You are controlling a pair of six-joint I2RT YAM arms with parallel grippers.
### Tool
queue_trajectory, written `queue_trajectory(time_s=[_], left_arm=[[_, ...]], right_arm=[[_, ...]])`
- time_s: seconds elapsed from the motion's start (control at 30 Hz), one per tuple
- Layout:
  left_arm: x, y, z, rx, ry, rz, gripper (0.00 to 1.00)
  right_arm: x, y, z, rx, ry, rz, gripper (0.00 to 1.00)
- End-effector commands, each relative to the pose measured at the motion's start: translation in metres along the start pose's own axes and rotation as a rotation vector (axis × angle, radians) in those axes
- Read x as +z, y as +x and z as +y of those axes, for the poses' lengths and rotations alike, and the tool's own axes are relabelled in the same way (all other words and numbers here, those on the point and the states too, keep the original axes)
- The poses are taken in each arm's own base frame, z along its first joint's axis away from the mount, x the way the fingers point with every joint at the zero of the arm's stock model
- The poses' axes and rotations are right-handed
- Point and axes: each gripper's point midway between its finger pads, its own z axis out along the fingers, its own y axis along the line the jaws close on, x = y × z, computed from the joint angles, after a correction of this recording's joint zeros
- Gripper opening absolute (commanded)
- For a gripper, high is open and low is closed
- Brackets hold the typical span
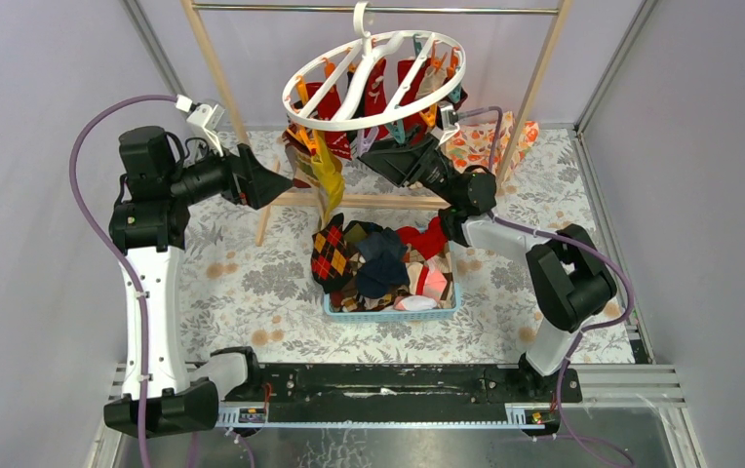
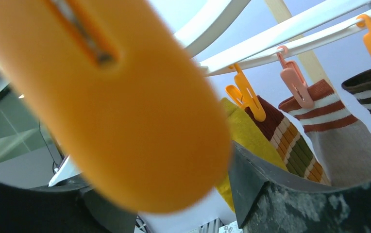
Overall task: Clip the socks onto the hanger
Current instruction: Open the clamp at the hanger.
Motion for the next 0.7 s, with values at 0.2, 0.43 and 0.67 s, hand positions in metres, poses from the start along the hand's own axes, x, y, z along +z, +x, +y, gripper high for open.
queue_trajectory(time_s=[0.2,0.43,0.67], left_arm=[[-0.006,-0.01,-0.011,0.027,0.033,-0.01,0.99],[-0.008,-0.012,-0.013,0.038,0.032,-0.006,0.99],[-0.011,-0.016,-0.014,0.04,0.014,-0.015,0.99]], right_arm=[[0.02,-0.021,0.047,-0.089,-0.17,-0.095,0.59],[0.024,-0.021,0.055,-0.1,-0.185,-0.095,0.45],[0.021,-0.017,0.055,-0.124,-0.12,-0.112,0.22]])
